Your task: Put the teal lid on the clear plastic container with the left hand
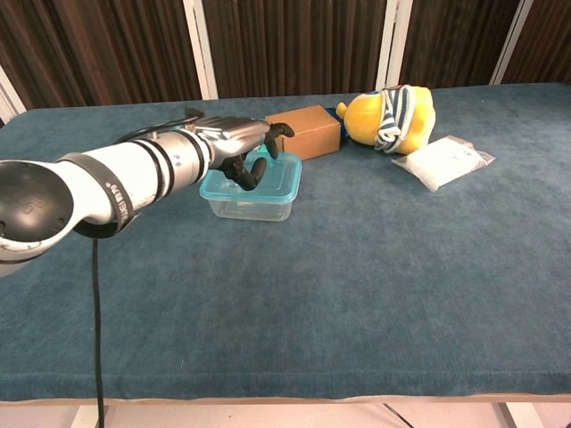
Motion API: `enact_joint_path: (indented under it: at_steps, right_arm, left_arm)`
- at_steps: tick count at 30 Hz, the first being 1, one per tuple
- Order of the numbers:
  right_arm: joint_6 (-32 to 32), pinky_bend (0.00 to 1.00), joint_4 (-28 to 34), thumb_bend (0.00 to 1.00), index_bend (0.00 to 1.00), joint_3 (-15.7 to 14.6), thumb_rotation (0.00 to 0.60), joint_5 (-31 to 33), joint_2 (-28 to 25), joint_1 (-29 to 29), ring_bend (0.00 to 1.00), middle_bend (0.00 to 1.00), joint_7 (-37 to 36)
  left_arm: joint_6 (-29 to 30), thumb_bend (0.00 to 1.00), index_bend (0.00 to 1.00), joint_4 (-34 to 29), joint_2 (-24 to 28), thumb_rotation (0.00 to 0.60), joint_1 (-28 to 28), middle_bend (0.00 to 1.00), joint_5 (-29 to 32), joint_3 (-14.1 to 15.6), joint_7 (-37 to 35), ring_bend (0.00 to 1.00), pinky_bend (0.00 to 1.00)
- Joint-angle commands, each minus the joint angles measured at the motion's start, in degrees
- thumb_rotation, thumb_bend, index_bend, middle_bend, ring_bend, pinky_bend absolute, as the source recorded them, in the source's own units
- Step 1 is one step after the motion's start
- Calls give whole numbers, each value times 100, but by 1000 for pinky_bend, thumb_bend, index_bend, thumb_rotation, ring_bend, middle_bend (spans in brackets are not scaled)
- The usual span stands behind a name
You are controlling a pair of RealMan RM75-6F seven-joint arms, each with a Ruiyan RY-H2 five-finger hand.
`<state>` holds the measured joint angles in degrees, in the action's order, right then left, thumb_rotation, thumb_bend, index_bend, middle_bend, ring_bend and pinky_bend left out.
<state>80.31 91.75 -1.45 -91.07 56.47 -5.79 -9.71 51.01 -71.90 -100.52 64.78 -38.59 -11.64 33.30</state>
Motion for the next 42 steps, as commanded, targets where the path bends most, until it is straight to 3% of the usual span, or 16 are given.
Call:
enact_joint_path:
  at_steps: [1,19,27,34,42]
  right_arm:
    - [4,0,0,200,0,-6,600,-12,-3,2,0,0,-4]
    - [-6,0,-1,199,0,-1,600,-4,0,0,0,0,5]
    - [-15,0,0,200,0,3,600,14,-5,1,0,0,5]
    - [-5,0,21,199,0,-12,600,-21,15,6,0,0,68]
    - [-62,0,47,199,0,-4,600,9,43,-18,0,0,157]
  left_arm:
    - [-32,772,0,73,-48,600,-6,204,-21,-16,2,3,0]
    - [-349,772,0,72,-16,600,46,256,557,-1,400,49,0]
    - [534,769,0,-251,156,600,-161,257,-402,-18,280,54,0]
    - [871,737,0,-812,458,600,-331,253,308,-5,996,49,0]
    - [1278,734,0,-1472,775,600,-592,276,109,131,1117,75,0]
